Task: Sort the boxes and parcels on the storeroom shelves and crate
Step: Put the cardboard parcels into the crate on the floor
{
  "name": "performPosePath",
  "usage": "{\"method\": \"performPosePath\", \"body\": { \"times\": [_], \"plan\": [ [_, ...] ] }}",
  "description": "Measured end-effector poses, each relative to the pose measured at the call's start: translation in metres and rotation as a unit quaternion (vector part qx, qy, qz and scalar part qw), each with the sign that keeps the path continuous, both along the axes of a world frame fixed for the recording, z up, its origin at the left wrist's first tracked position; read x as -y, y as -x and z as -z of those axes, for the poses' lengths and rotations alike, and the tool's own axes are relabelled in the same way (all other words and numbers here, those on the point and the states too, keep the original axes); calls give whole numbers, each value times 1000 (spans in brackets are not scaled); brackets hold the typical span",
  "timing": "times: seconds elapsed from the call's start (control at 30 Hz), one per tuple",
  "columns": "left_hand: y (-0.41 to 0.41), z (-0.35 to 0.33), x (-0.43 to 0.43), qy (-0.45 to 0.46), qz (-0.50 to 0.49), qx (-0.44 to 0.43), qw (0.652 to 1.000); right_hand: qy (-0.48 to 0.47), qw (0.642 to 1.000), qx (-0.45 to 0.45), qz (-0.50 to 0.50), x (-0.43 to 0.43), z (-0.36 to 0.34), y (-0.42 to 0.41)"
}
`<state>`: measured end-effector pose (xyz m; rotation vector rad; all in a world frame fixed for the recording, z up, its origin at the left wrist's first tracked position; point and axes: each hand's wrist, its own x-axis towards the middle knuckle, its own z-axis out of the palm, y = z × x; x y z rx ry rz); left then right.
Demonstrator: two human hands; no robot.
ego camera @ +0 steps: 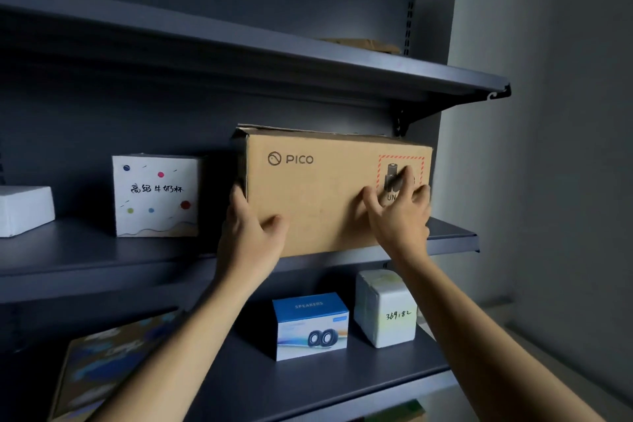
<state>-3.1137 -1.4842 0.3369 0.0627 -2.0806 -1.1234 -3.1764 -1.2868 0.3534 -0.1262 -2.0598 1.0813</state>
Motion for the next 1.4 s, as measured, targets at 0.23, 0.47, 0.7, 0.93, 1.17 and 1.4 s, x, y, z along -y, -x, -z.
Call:
{"method": "performPosePath", "body": {
  "times": [0.23, 0.47, 0.7, 0.93, 1.17, 1.4],
  "plan": [
    [-22, 18, -55, 148, -19, -131, 980, -52, 976, -98, -186, 30, 1, -35],
    [-19, 22, -100, 136, 40, -187, 972, -16, 962, -113, -248, 8, -8, -46],
    [9, -4, -65, 78, -34, -195, 977, -38, 974, -88, -206, -11, -11, -39],
    [34, -19, -35, -52, -72, -25, 996, 10, 979, -101, -175, -27, -1, -35],
    [40, -22, -31, -137, 27, 30, 990, 70, 980, -112, -148, -40, 1, -26],
    [20, -4, -48, -93, -20, -75, 993, 96, 979, -90, -158, -55, -1, -16]
  ]
}}
